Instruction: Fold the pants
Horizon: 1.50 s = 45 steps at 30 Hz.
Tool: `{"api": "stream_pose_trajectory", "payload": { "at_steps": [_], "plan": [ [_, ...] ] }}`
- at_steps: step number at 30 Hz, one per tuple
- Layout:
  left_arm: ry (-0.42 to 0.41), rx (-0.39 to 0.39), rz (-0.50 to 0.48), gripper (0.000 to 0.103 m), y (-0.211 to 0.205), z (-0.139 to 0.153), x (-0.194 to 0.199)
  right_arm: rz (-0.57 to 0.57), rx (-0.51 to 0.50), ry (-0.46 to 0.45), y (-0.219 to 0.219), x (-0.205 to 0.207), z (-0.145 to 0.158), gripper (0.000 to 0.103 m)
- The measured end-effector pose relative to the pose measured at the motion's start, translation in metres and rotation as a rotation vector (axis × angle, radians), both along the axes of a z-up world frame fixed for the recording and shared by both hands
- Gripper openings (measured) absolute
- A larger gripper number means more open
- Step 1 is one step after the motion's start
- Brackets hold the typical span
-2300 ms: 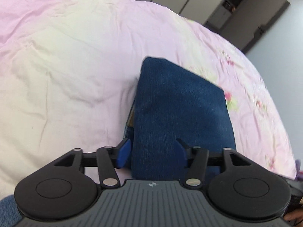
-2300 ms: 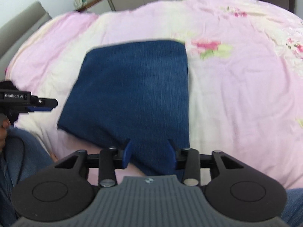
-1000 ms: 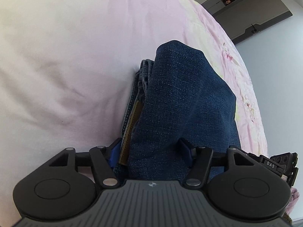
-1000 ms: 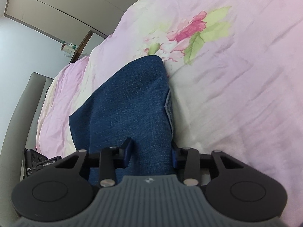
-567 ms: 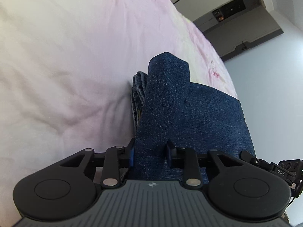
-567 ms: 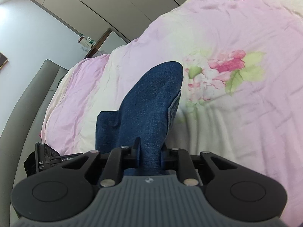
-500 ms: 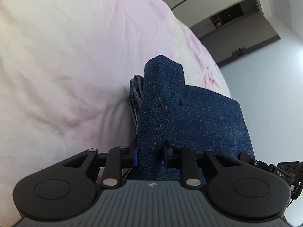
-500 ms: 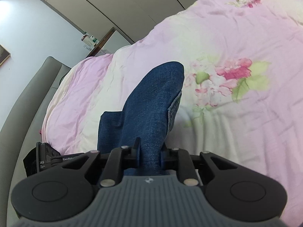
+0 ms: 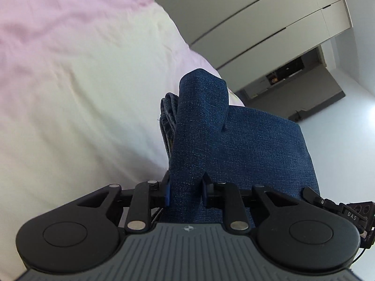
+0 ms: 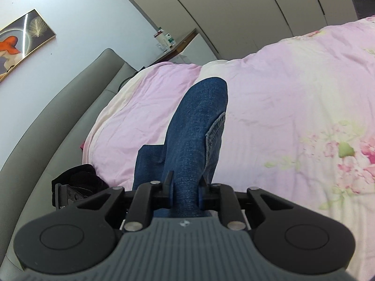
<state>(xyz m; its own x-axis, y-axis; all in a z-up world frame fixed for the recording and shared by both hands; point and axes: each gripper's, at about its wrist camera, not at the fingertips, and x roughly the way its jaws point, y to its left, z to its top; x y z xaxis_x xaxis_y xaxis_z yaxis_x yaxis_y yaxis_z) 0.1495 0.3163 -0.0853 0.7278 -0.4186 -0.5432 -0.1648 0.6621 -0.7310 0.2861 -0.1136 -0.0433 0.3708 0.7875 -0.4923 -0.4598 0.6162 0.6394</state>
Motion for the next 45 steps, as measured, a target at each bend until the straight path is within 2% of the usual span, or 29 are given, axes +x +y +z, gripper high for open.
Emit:
{"api": "stream_pose_trajectory", "payload": {
  "at_steps": [6, 10, 15, 19, 23, 26, 29, 35, 39, 41, 45],
  "plan": [
    [0.041, 0.159, 0.020, 0.026, 0.053, 0.032, 0.015, 0.037, 0.111, 0.069, 0.063, 0.026, -0.021, 0.013],
    [0.074, 0.241, 0.019, 0.026, 0.070, 0.035, 0.028, 0.053, 0.171, 0.126, 0.097, 0.043, -0.046, 0.013],
    [0.117, 0.246, 0.004, 0.025, 0.081, 0.014, 0.055, 0.049, 0.172, 0.163, 0.120, 0.063, -0.076, 0.013],
    [0.176, 0.265, -0.047, 0.025, 0.080, -0.016, 0.074, 0.041, 0.116, 0.190, 0.127, 0.081, -0.102, 0.013],
    [0.196, 0.258, -0.103, 0.027, 0.080, -0.034, 0.083, 0.036, 0.048, 0.234, 0.126, 0.091, -0.137, 0.014],
    [0.217, 0.273, -0.148, 0.033, 0.077, -0.047, 0.088, 0.018, 0.034, 0.302, 0.122, 0.099, -0.167, 0.016],
    [0.233, 0.280, -0.152, 0.040, 0.077, -0.057, 0.091, 0.009, 0.051, 0.338, 0.116, 0.100, -0.186, 0.019],
    [0.231, 0.254, -0.139, 0.043, 0.080, -0.057, 0.085, 0.016, 0.037, 0.335, 0.117, 0.100, -0.187, 0.020],
    [0.241, 0.330, -0.147, 0.054, 0.077, -0.043, 0.081, -0.006, -0.017, 0.312, 0.118, 0.097, -0.174, 0.031],
    [0.248, 0.356, -0.153, 0.055, 0.079, -0.034, 0.075, -0.011, -0.085, 0.260, 0.119, 0.096, -0.163, 0.035],
    [0.259, 0.432, -0.142, 0.054, 0.079, -0.011, 0.061, -0.033, -0.169, 0.223, 0.111, 0.093, -0.144, 0.036]
  ]
}}
